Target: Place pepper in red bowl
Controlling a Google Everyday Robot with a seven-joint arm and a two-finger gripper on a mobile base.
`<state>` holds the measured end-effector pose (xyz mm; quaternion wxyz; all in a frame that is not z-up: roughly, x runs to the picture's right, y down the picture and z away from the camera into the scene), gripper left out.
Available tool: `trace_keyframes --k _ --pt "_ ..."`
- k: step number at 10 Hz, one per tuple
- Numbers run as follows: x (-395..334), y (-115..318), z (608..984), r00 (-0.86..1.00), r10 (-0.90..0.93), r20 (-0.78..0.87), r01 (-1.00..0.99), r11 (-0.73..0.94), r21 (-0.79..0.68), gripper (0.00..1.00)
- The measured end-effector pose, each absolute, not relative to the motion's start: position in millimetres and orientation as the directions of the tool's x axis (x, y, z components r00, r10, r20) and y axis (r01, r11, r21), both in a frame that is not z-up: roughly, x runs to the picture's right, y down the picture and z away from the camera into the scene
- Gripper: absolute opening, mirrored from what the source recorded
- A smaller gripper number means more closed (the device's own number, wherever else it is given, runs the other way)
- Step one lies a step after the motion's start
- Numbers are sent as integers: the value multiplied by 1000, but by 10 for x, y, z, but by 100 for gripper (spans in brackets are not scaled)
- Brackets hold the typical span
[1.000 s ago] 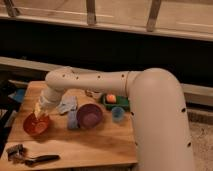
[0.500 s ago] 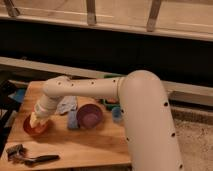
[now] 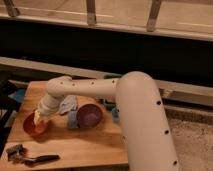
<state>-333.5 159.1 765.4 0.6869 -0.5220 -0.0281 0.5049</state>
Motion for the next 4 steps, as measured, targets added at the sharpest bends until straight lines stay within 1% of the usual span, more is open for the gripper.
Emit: trace_keyframes --k 4 --pt "-3358 1607 7632 494 724 -482 -651 -61 -757 78"
